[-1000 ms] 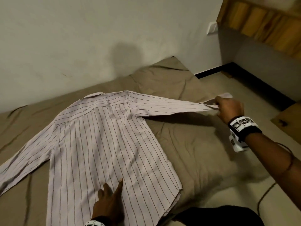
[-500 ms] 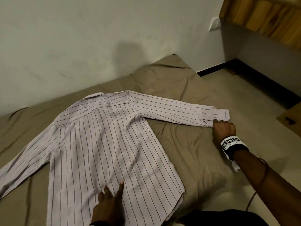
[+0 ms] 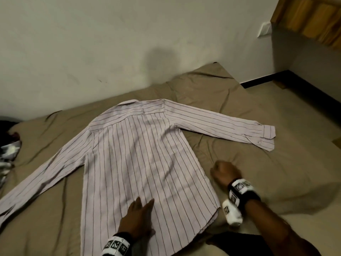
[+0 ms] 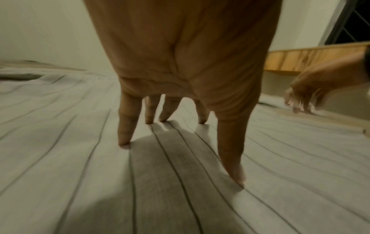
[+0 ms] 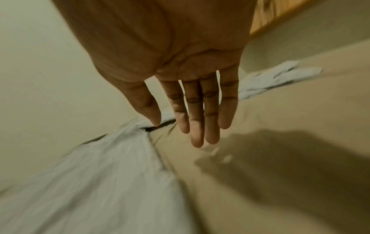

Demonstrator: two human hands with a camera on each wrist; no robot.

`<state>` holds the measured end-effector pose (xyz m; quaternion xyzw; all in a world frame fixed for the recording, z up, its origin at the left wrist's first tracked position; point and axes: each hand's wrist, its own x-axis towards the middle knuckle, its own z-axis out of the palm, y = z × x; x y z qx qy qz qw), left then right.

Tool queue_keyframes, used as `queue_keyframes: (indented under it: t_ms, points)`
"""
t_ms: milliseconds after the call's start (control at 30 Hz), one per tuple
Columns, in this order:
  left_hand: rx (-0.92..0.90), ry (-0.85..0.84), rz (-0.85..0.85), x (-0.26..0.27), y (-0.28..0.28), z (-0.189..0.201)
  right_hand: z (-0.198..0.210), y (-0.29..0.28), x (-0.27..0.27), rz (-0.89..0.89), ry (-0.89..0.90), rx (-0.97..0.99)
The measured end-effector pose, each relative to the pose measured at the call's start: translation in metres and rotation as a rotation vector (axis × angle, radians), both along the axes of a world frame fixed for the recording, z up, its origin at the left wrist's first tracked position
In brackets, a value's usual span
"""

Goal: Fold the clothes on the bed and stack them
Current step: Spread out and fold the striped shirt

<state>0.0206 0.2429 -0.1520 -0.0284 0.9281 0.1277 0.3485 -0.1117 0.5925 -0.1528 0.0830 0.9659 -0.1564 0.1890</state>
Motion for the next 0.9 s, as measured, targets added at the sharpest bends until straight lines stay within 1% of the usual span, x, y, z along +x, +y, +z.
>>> queue_keyframes:
  t_ms: [33, 100, 167, 200, 233, 267, 300, 333, 367, 433, 500, 567, 633, 733, 800, 900]
  points:
    - [0.057, 0.051, 0.085, 0.009, -0.012, 0.003, -0.008, -0.017, 0.020, -0.015, -0.058, -0.029]
    - [0.093, 0.226, 0.352, 0.036, -0.048, 0.002, -0.027, -0.036, 0.058, -0.037, -0.156, -0.037]
    - [0.007, 0.350, 0.648, 0.063, -0.086, -0.003, -0.036, -0.038, 0.085, -0.110, -0.163, -0.053]
    - [-0.064, 0.354, 0.776, 0.075, -0.104, -0.010, -0.036, -0.035, 0.093, -0.173, -0.143, -0.085]
    - [-0.140, 0.291, 0.865, 0.089, -0.120, -0.015, -0.035, -0.033, 0.100, -0.238, -0.107, -0.115]
    - [-0.210, 0.211, 0.916, 0.099, -0.132, -0.019, -0.034, -0.029, 0.102, -0.281, -0.064, -0.125]
    - [-0.250, 0.145, 0.940, 0.106, -0.139, -0.020, -0.035, -0.026, 0.103, -0.297, -0.019, -0.134]
    - [-0.241, 0.124, 0.982, 0.115, -0.146, -0.022, -0.032, -0.027, 0.105, -0.284, 0.002, -0.125]
    - [-0.160, 0.096, 1.024, 0.118, -0.149, -0.025, -0.028, -0.027, 0.104, -0.267, 0.013, -0.114]
    - [-0.031, 0.139, 1.029, 0.124, -0.155, -0.029, -0.027, -0.027, 0.104, -0.312, 0.019, -0.181]
    - [0.054, 0.158, 1.023, 0.125, -0.158, -0.027, -0.025, -0.019, 0.104, -0.416, 0.047, -0.297]
    - [0.127, 0.255, 1.044, 0.127, -0.162, -0.023, -0.018, -0.014, 0.108, -0.531, 0.096, -0.417]
    - [0.177, 0.335, 1.055, 0.131, -0.168, -0.023, -0.017, -0.008, 0.111, -0.630, 0.124, -0.495]
    - [0.264, 0.273, 1.099, 0.142, -0.173, -0.029, -0.018, -0.013, 0.123, -0.732, 0.042, -0.506]
    - [0.309, 0.210, 1.125, 0.144, -0.172, -0.029, -0.019, -0.017, 0.125, -0.758, 0.015, -0.515]
    - [0.347, 0.198, 1.139, 0.145, -0.174, -0.034, -0.024, -0.018, 0.120, -0.741, 0.113, -0.503]
